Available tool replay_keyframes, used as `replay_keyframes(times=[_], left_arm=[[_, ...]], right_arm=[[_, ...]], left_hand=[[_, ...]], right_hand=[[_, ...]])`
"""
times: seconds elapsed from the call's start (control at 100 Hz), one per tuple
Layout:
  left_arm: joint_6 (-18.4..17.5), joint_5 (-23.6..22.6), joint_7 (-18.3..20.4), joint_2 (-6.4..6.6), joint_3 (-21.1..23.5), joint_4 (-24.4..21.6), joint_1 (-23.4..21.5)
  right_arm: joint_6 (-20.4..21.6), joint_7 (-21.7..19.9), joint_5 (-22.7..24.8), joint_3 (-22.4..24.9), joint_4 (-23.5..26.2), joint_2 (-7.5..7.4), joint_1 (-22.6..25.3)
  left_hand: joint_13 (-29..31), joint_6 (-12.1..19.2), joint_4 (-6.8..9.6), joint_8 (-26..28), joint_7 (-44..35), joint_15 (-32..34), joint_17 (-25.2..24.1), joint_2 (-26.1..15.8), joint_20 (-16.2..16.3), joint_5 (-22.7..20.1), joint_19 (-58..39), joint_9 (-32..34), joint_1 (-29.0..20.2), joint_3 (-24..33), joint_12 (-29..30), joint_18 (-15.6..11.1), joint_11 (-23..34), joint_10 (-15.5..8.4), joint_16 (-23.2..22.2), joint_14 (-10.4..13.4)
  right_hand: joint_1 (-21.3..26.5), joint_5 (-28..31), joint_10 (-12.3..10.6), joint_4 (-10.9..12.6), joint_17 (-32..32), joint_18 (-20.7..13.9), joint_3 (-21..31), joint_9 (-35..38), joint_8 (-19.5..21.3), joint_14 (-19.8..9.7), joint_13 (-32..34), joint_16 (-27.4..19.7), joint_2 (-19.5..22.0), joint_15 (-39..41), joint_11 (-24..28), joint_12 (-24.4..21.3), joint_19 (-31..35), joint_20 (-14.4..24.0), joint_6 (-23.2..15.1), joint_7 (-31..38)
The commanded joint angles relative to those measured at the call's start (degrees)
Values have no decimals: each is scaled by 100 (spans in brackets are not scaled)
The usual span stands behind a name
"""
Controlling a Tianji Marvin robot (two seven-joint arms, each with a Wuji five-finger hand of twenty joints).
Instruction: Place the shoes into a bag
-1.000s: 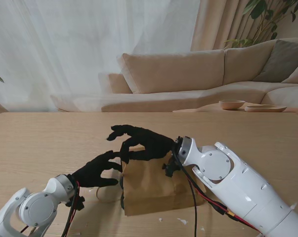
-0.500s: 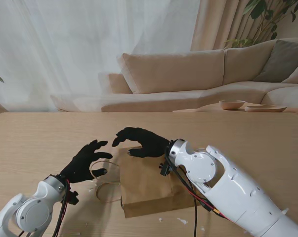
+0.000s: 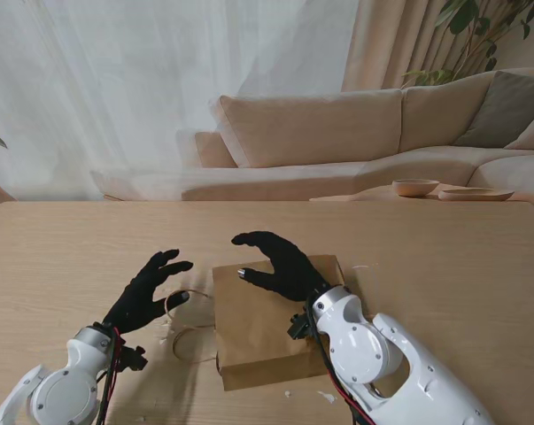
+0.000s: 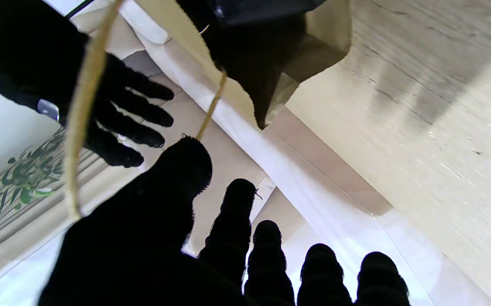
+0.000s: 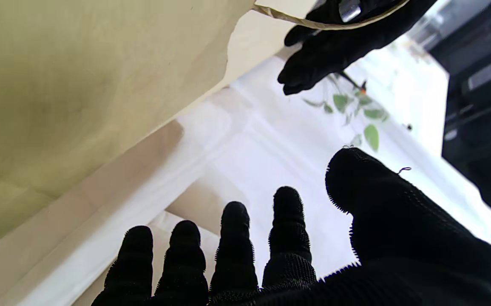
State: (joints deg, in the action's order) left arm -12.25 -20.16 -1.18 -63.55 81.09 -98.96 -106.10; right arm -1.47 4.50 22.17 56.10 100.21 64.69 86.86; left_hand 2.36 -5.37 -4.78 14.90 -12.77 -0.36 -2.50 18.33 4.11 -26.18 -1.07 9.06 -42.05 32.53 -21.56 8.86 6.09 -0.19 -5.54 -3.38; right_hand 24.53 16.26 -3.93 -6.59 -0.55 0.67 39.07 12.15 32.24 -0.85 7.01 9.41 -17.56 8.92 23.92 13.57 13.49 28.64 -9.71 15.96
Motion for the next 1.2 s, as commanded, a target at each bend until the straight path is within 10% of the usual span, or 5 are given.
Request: replay_keyframes(times=[0.0,0.39,1.19], left_arm=[[28,-168,-76,-88,-18,-196,-195],[297,-349,-611,-177,-121,-1100,-1116],[308,553,-1048,-350,-299,-1256,-1185]], right_arm=[[27,62,8,-112,64,149,269],[682,1223,-94,-328,-154,409,821],[923,808,-209,-65,-140,278,1061]], left_hand=[[-85,76,-6,-107,98,-8,-49,-233,27,184,171,3,104,-214,214,34,41,78,-178,21],[-101,64,-7,-198,120,-27,-80,-446,67,316,181,-46,212,-438,392,219,-12,138,-258,-71],[-116,390,-25,-421,15,-63,-98,-921,-295,651,265,-116,939,-685,773,353,-347,-86,73,-65]], right_hand=[[-131,-69,44,272,41,20,-154,-110,52,45,-7,60,213,84,148,50,110,138,11,-106],[-78,-255,-17,419,-20,97,-294,-140,15,16,-51,23,409,37,34,-17,210,228,-155,-243],[-583,-798,-489,504,-190,-169,-1743,-158,288,-349,-264,-50,1282,-979,-1617,-692,-426,-210,-473,-1533]])
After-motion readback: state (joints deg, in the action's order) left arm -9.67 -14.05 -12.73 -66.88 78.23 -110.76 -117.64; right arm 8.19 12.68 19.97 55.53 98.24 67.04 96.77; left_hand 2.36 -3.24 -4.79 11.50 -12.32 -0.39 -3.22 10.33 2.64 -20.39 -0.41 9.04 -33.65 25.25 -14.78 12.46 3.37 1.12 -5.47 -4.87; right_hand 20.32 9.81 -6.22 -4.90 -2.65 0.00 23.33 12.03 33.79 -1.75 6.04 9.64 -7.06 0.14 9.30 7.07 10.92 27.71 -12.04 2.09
